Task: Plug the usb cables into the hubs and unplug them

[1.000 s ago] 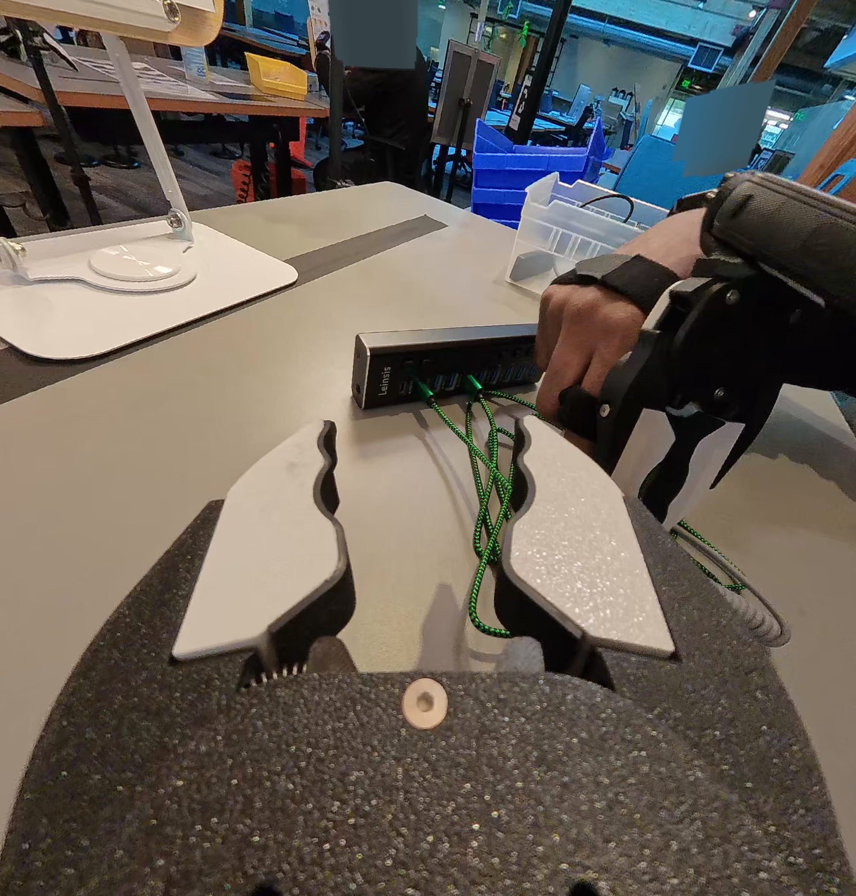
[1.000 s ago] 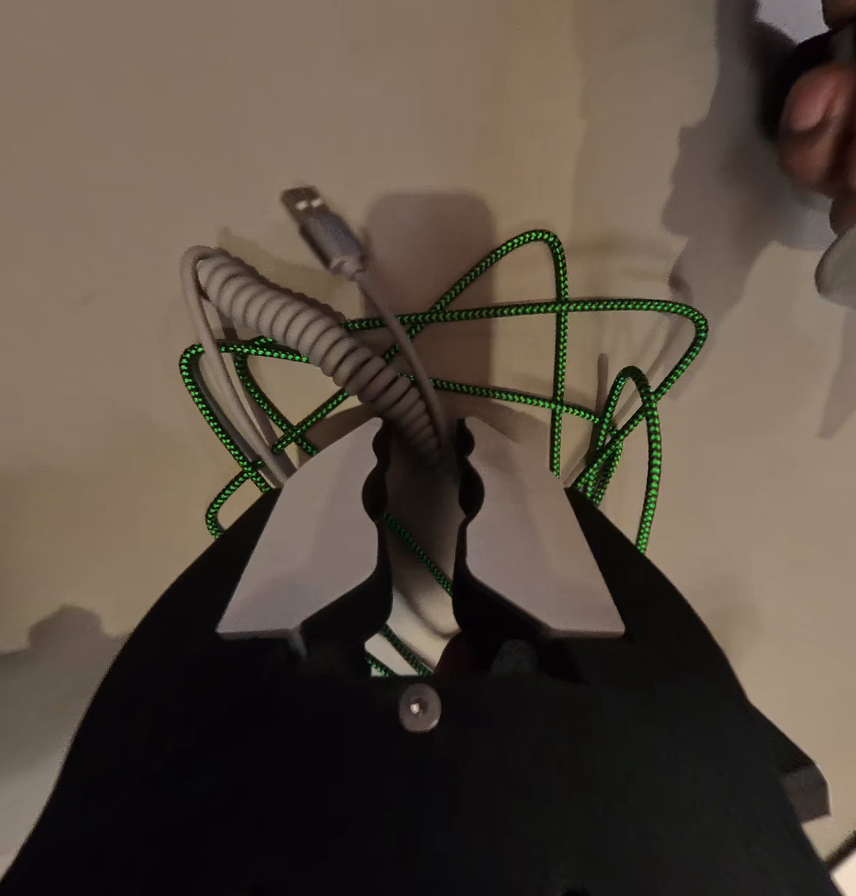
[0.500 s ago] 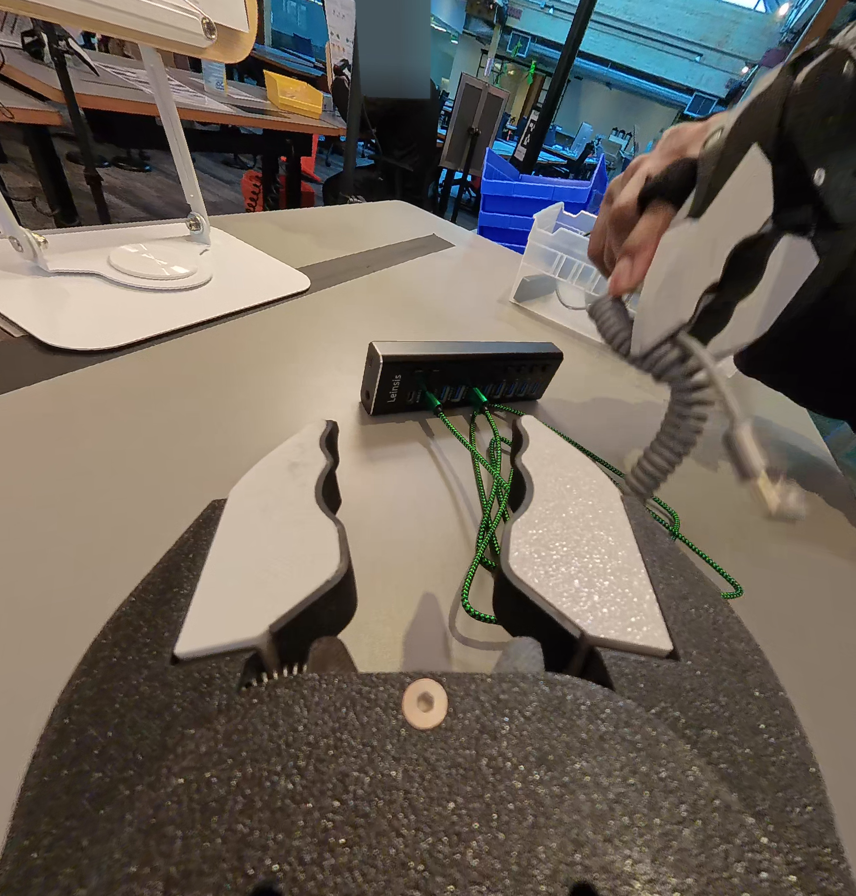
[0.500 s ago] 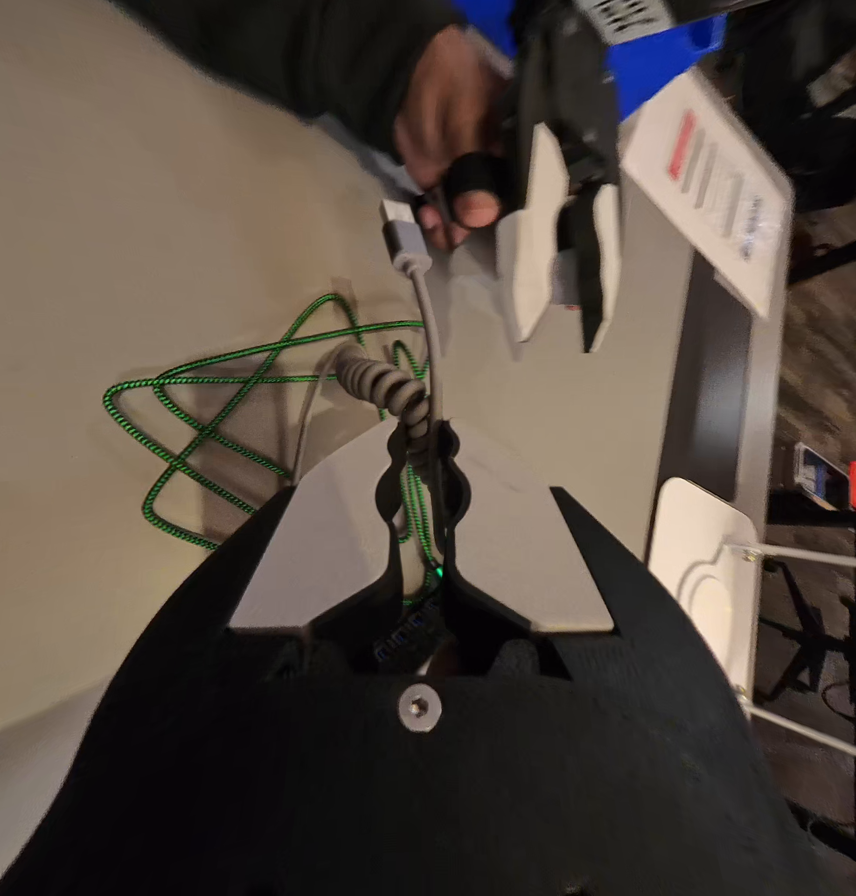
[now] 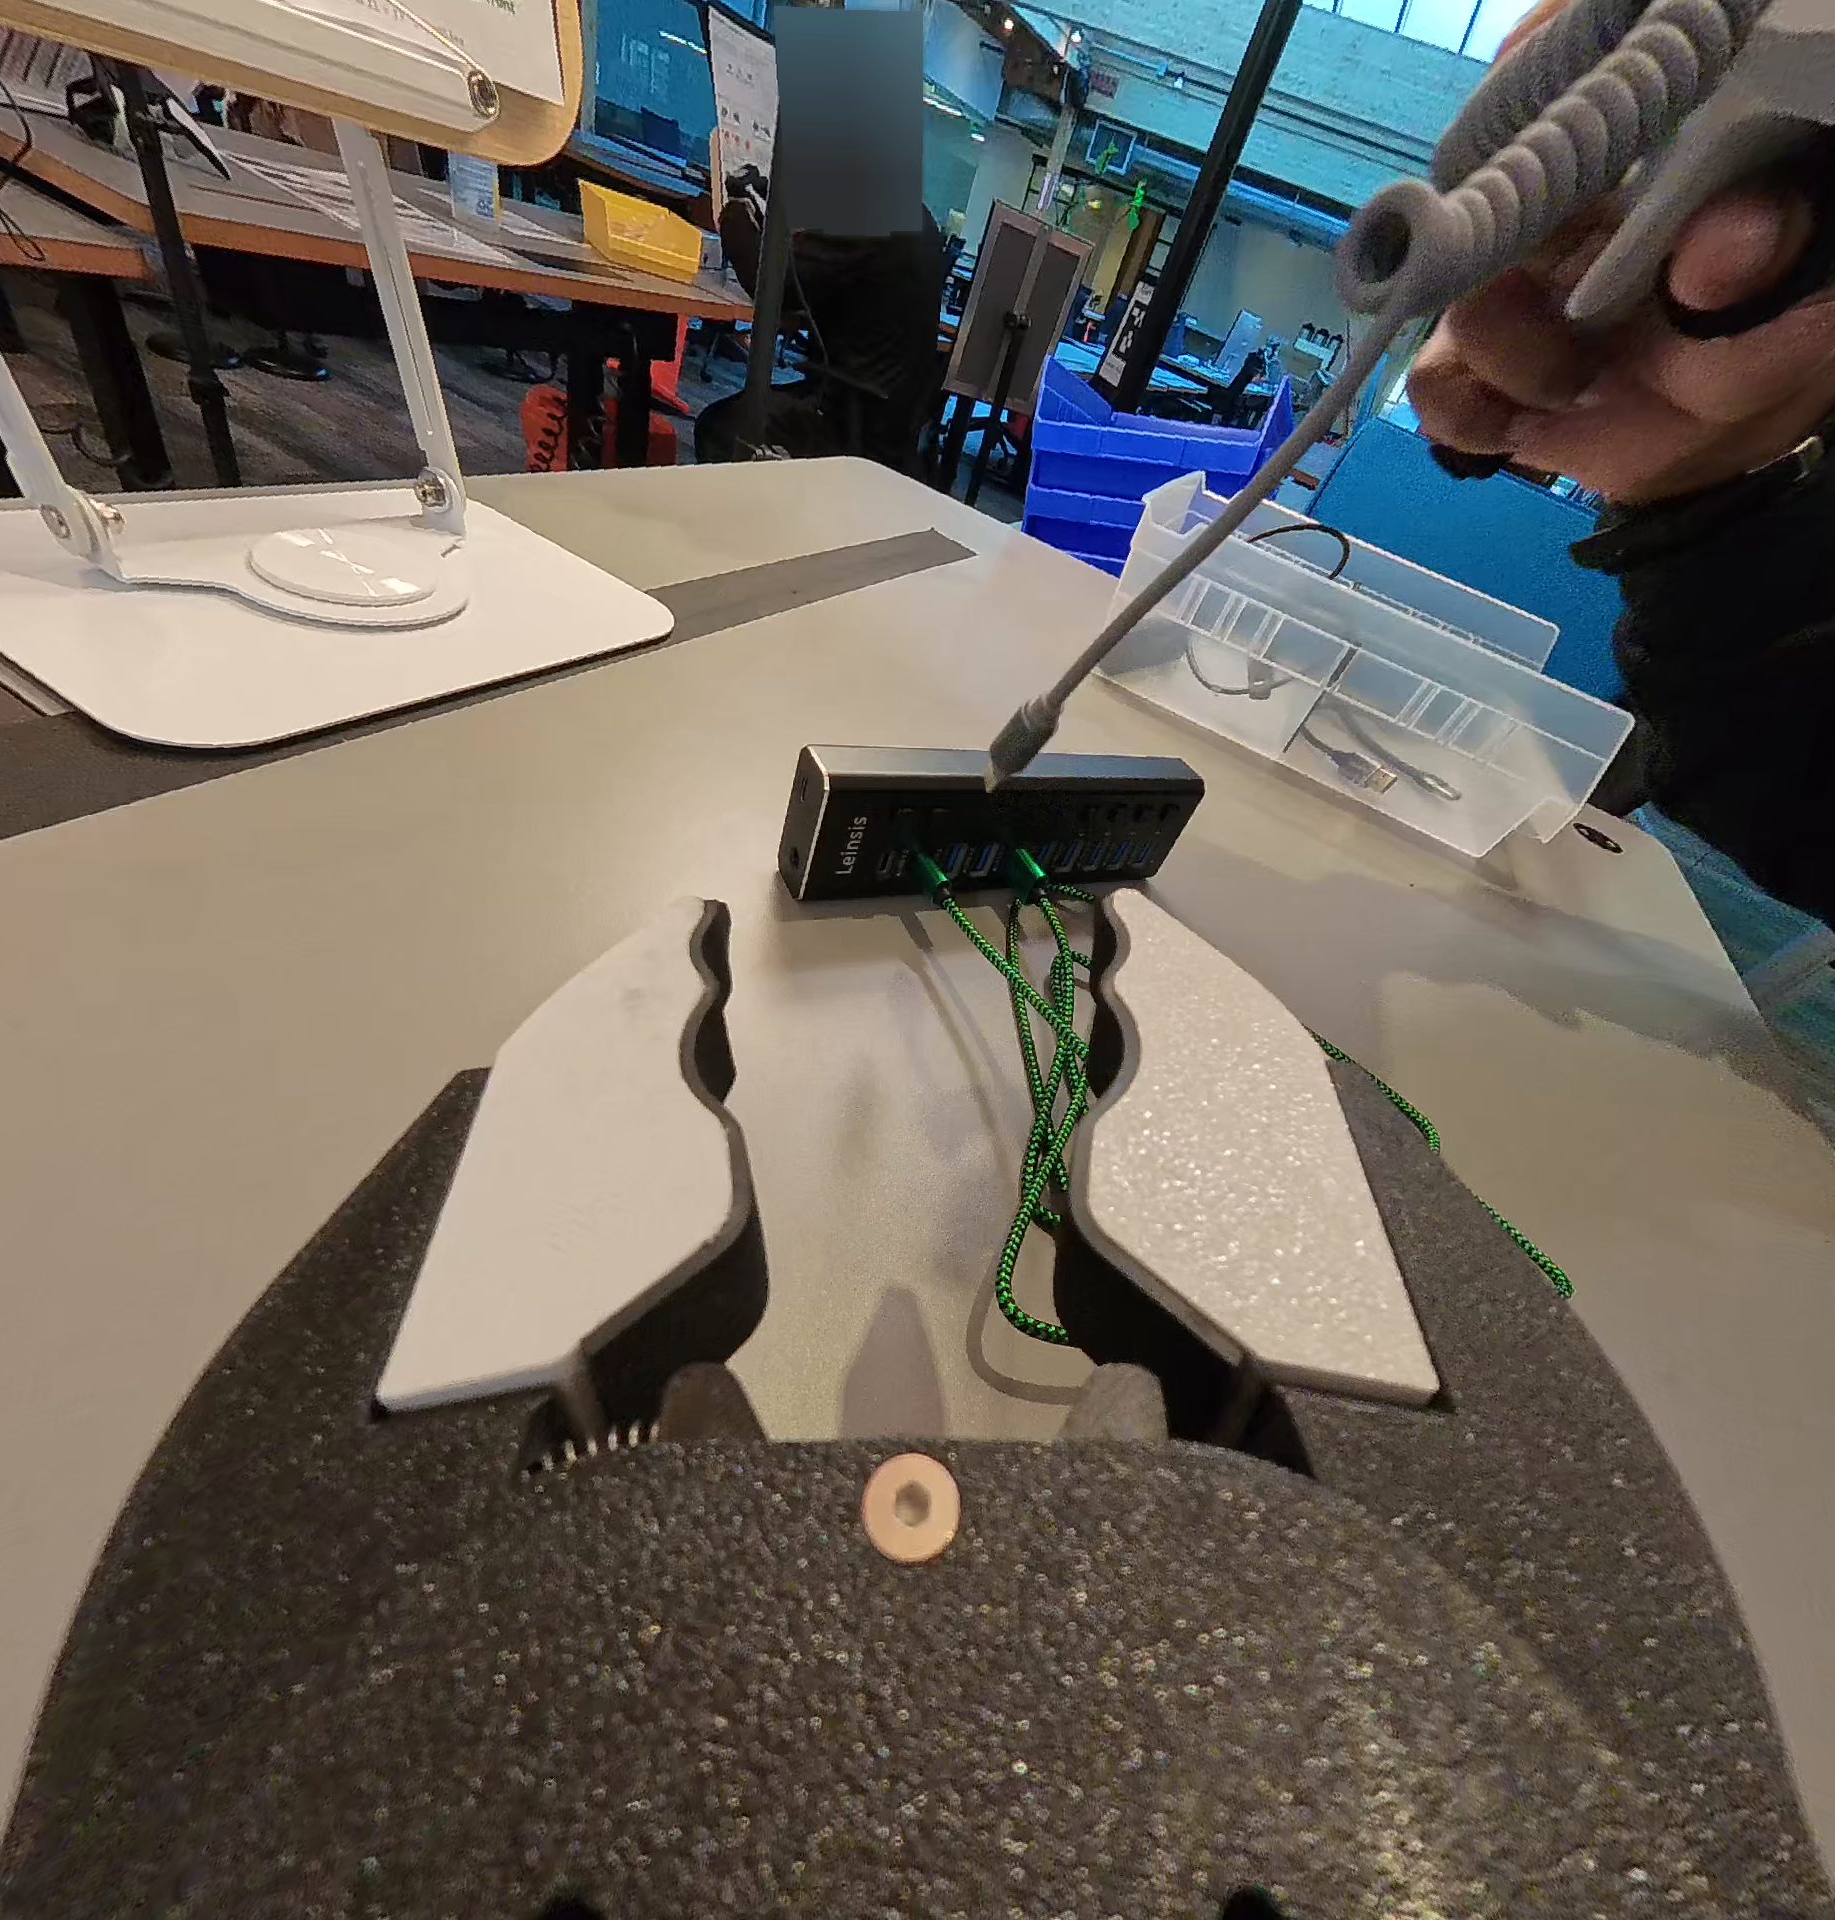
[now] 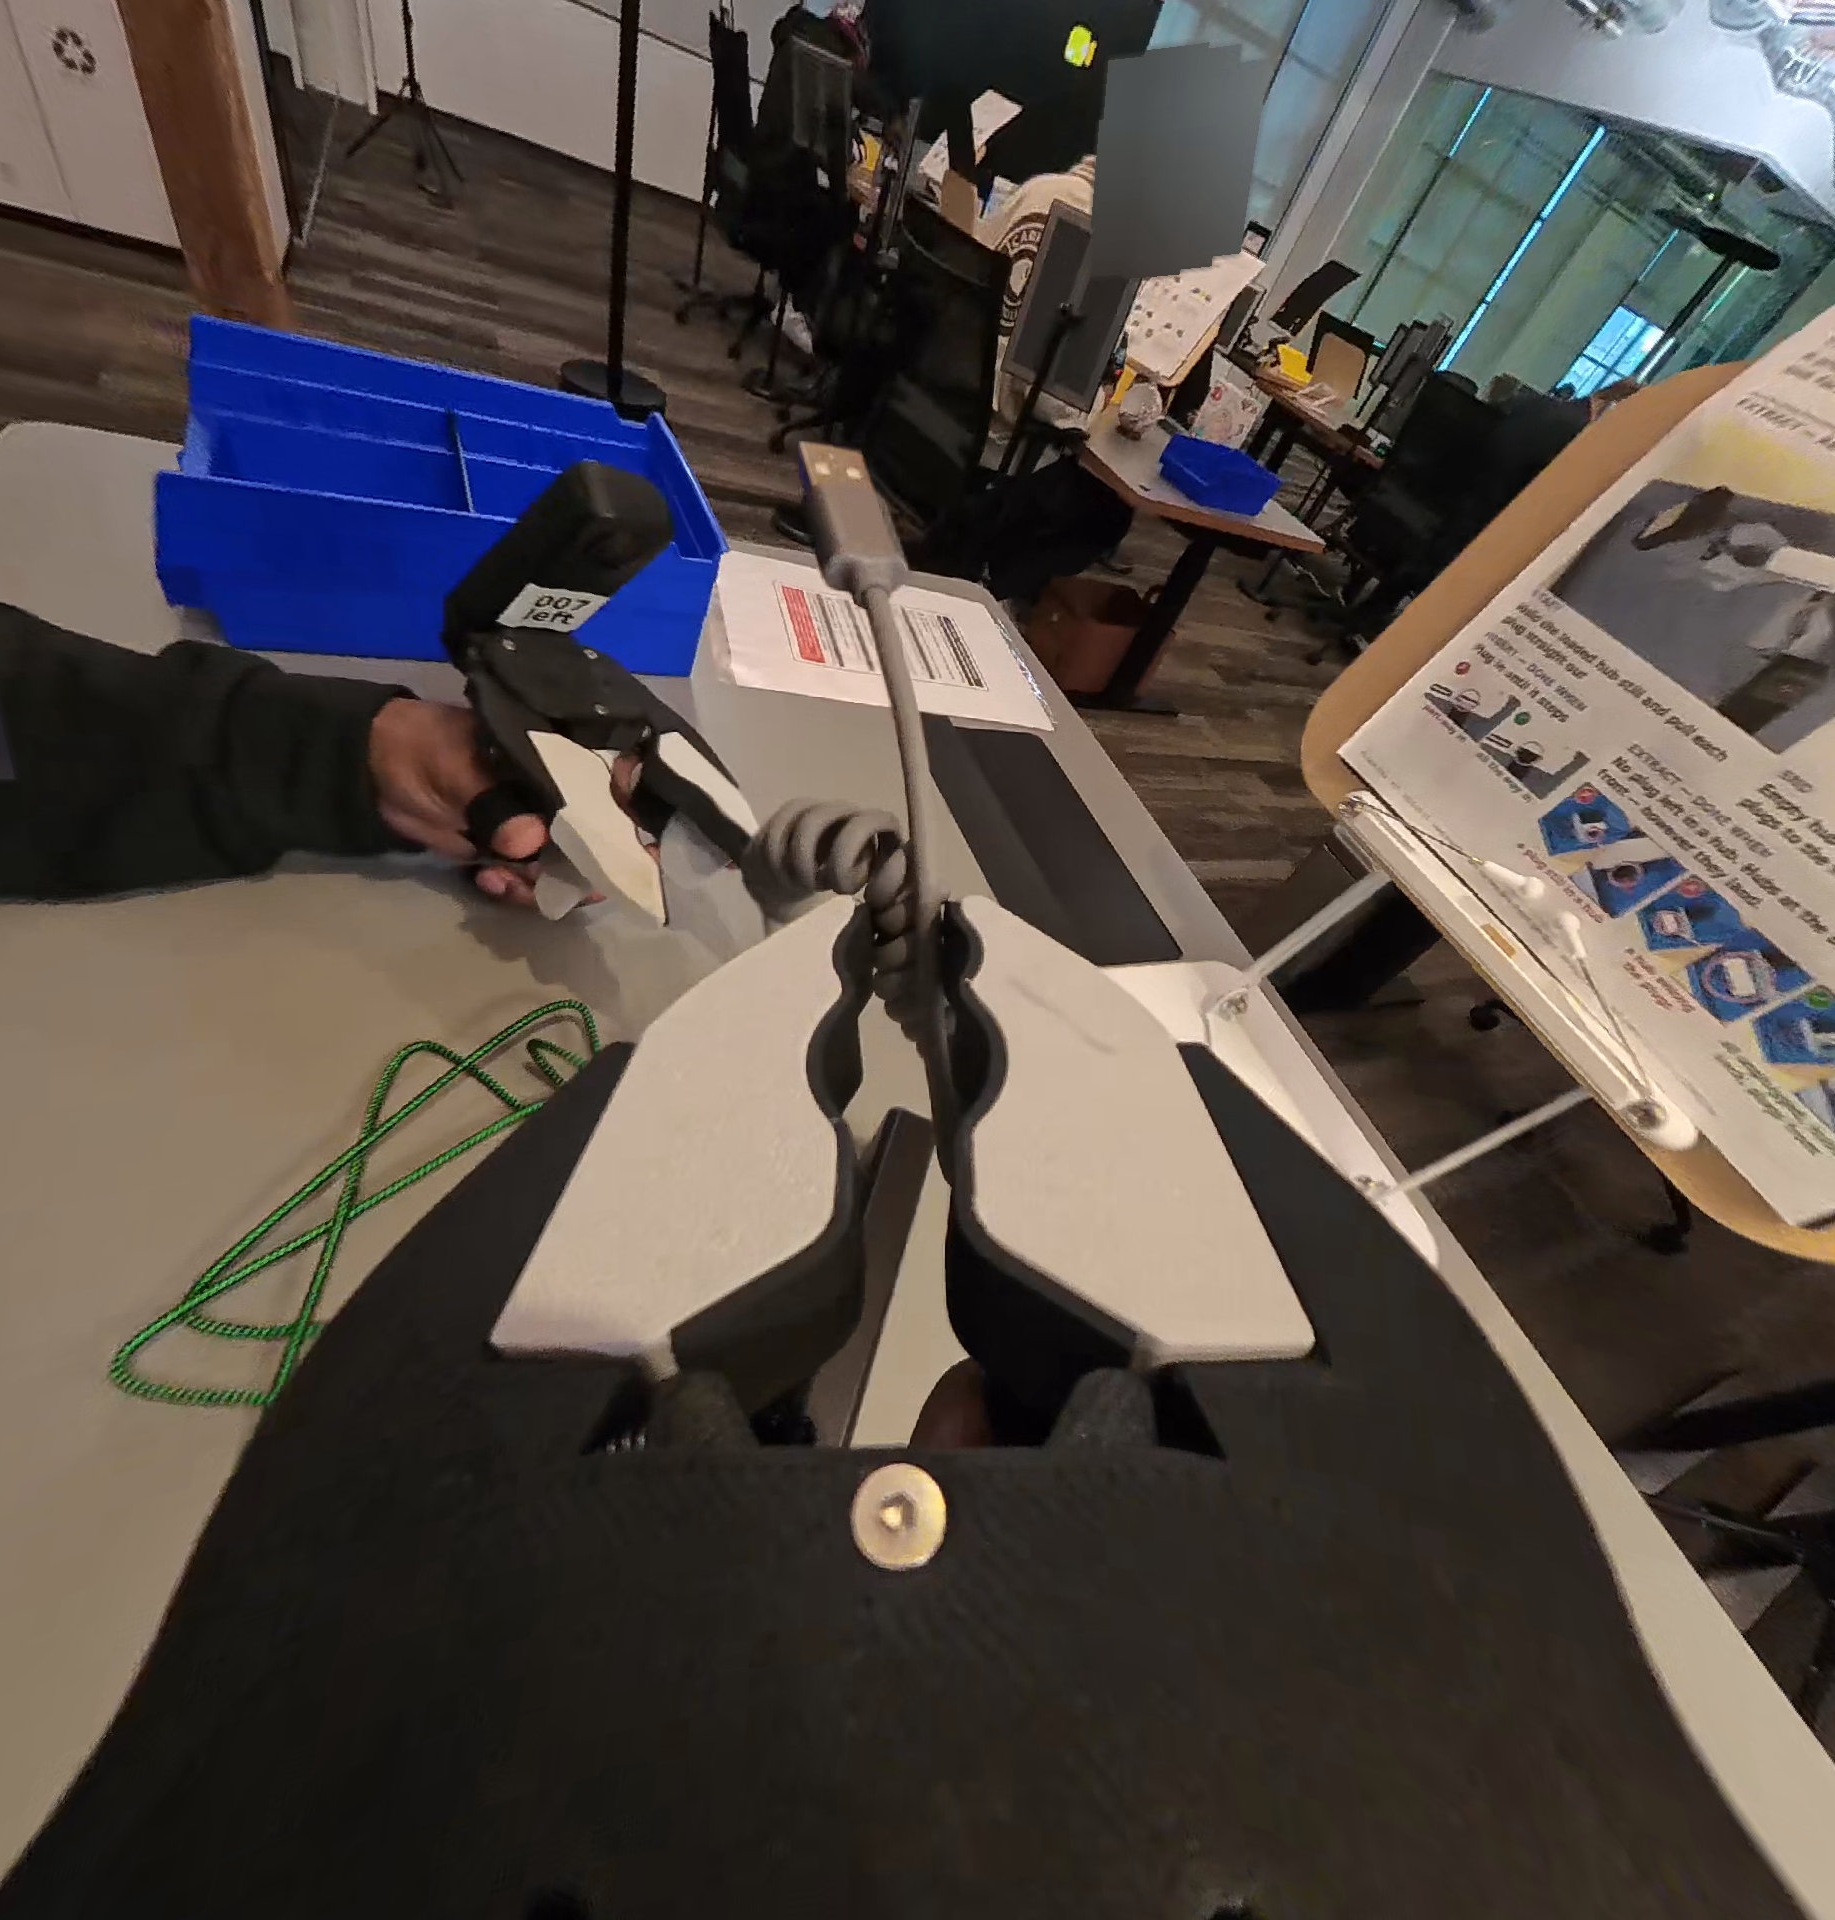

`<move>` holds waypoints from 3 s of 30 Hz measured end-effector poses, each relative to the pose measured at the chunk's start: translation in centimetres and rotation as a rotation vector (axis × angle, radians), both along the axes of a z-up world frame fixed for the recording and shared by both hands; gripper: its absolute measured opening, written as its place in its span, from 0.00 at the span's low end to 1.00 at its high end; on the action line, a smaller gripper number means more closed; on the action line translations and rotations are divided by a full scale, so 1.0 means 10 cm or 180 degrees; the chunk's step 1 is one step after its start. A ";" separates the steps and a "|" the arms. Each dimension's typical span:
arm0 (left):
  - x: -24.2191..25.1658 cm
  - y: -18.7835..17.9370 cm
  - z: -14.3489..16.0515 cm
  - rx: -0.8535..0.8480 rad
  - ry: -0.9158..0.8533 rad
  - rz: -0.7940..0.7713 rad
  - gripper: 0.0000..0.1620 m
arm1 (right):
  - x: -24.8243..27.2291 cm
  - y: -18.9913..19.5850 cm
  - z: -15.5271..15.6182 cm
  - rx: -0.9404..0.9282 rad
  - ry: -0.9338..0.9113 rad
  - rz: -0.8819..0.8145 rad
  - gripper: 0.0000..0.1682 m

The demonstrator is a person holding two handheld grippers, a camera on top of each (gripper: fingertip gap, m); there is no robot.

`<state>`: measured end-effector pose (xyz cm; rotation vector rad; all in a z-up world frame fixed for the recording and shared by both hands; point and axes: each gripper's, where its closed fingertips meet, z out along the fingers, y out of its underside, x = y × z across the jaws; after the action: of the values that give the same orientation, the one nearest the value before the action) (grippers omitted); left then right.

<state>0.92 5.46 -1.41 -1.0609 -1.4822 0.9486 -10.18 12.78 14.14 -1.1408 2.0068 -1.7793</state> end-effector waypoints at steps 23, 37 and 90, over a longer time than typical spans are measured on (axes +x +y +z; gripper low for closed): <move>0.04 -0.04 0.04 0.0156 0.0155 0.0042 0.39 | -2.99 2.15 -0.65 0.0828 0.0855 -0.1529 0.07; 0.05 -0.02 0.05 0.0141 0.0167 0.0019 0.39 | -3.11 2.39 -1.77 0.2275 0.1724 -0.1490 0.20; -0.17 0.26 -0.04 -0.0265 -0.0189 -0.0074 0.41 | 0.07 -1.06 -1.78 0.2383 0.1105 -0.0982 0.16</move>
<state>-0.73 8.02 -1.78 -1.1730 -1.4863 0.9770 -9.52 2.17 -3.62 -0.9529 2.8092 -0.7743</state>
